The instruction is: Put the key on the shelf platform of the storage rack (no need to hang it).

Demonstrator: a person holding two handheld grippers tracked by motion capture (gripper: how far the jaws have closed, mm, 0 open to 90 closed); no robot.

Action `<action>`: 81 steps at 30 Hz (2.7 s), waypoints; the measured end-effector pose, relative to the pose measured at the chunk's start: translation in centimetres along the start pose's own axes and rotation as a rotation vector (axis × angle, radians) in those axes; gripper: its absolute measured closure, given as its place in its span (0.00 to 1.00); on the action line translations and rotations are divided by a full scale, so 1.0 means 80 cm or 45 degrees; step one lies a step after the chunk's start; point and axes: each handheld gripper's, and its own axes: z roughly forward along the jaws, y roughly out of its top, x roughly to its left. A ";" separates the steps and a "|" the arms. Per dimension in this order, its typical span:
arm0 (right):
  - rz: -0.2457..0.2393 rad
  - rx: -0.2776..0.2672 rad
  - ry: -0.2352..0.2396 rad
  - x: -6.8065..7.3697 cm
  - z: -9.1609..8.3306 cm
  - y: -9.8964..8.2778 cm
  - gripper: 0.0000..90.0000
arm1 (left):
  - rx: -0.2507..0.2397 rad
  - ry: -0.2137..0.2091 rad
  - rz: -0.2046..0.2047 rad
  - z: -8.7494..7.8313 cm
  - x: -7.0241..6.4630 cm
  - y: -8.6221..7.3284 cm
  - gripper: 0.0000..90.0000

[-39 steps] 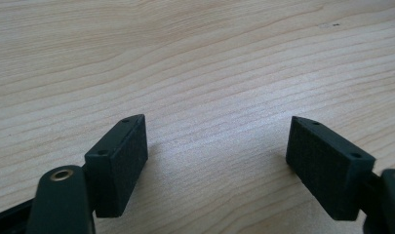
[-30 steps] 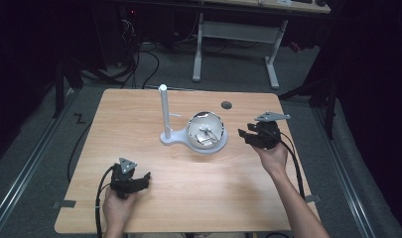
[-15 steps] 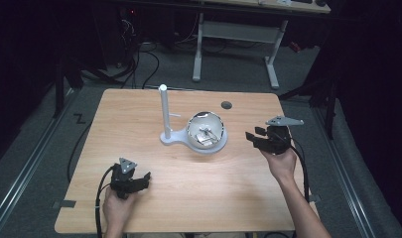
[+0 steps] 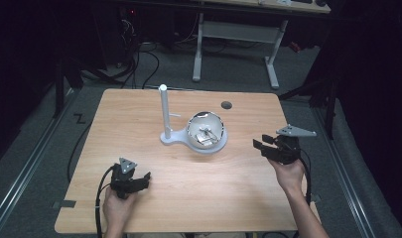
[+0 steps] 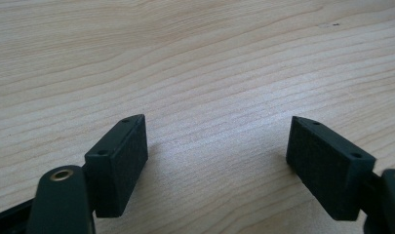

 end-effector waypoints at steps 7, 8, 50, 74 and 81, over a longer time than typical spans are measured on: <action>0.009 -0.015 0.011 -0.001 -0.009 -0.011 0.60 | 0.000 0.000 0.000 0.000 0.000 0.000 0.26; 0.013 -0.017 0.014 -0.001 -0.010 -0.013 0.60 | 0.000 0.000 0.000 0.000 0.000 0.000 0.26; 0.070 -0.047 0.046 0.013 -0.025 -0.077 0.60 | 0.000 0.000 0.000 0.000 0.000 0.000 0.26; 0.071 -0.018 0.052 0.023 -0.005 -0.100 0.61 | 0.000 0.000 0.001 0.000 0.000 0.000 0.26; 0.073 -0.001 0.048 0.025 0.003 -0.107 0.61 | 0.000 0.001 0.000 0.000 0.000 0.000 0.26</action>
